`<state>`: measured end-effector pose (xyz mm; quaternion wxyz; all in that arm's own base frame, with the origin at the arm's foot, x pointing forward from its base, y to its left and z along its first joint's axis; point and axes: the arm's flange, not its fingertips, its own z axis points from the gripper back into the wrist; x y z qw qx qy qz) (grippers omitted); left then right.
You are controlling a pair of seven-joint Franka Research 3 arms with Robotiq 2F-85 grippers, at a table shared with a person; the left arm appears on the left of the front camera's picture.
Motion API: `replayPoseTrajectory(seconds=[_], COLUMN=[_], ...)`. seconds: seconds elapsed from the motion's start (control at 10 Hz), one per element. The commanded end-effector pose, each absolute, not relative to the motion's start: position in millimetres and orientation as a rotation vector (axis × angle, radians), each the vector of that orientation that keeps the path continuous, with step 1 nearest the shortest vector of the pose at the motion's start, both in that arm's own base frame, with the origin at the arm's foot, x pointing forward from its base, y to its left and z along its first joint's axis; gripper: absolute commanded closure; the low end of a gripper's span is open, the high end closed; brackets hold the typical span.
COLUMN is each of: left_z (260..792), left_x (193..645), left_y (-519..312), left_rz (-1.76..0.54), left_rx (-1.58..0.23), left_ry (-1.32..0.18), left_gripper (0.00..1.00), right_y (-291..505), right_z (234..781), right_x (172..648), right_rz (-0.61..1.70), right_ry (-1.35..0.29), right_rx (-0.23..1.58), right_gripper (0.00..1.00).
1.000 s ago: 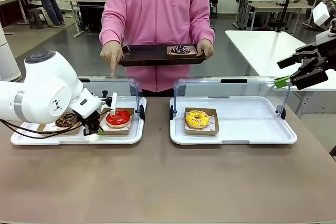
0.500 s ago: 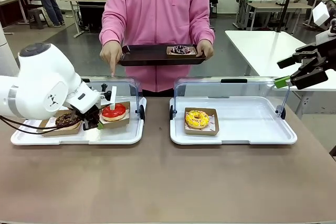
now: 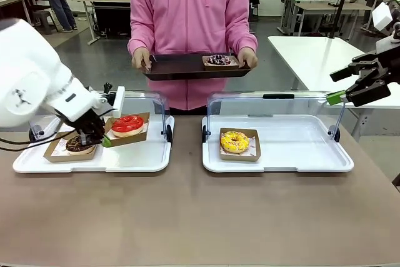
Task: Provide the desired donut to the person.
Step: Pick up and lift the Paper togo box containing the Donut pointed at by the person.
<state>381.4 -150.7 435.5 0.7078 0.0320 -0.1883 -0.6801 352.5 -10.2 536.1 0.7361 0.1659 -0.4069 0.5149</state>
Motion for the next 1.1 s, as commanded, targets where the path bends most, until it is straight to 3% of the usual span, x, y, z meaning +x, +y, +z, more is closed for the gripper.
replayPoseTrajectory(seconds=[0.0, 0.4, 0.5, 0.6, 1.0], left_z=[452.3, 505.7, 503.8, 552.7, 552.7], left_x=[294.2, 230.9, 230.5, 280.1, 280.1], left_y=[-113.0, -80.2, -79.7, -104.0, -104.0], left_rz=[-1.641, -1.667, -1.669, -1.641, -1.641], left_rx=[0.062, 0.151, 0.136, 0.124, 0.124], left_ry=[-0.380, -0.454, -0.441, -0.418, -0.418], left_gripper=[1.00, 1.00, 1.00, 1.00, 1.00], right_y=[-10.4, -10.4, -10.4, -10.4, -10.4], right_z=[534.5, 534.5, 534.5, 534.5, 534.5], right_x=[352.4, 352.4, 352.4, 352.4, 352.4], right_rz=[1.137, 1.137, 1.137, 1.137, 1.137], right_ry=[-0.891, -0.891, -0.891, -0.891, -0.891], right_rx=[0.370, 0.370, 0.370, 0.370, 0.370], right_gripper=[0.00, 0.00, 0.00, 0.00, 0.00])
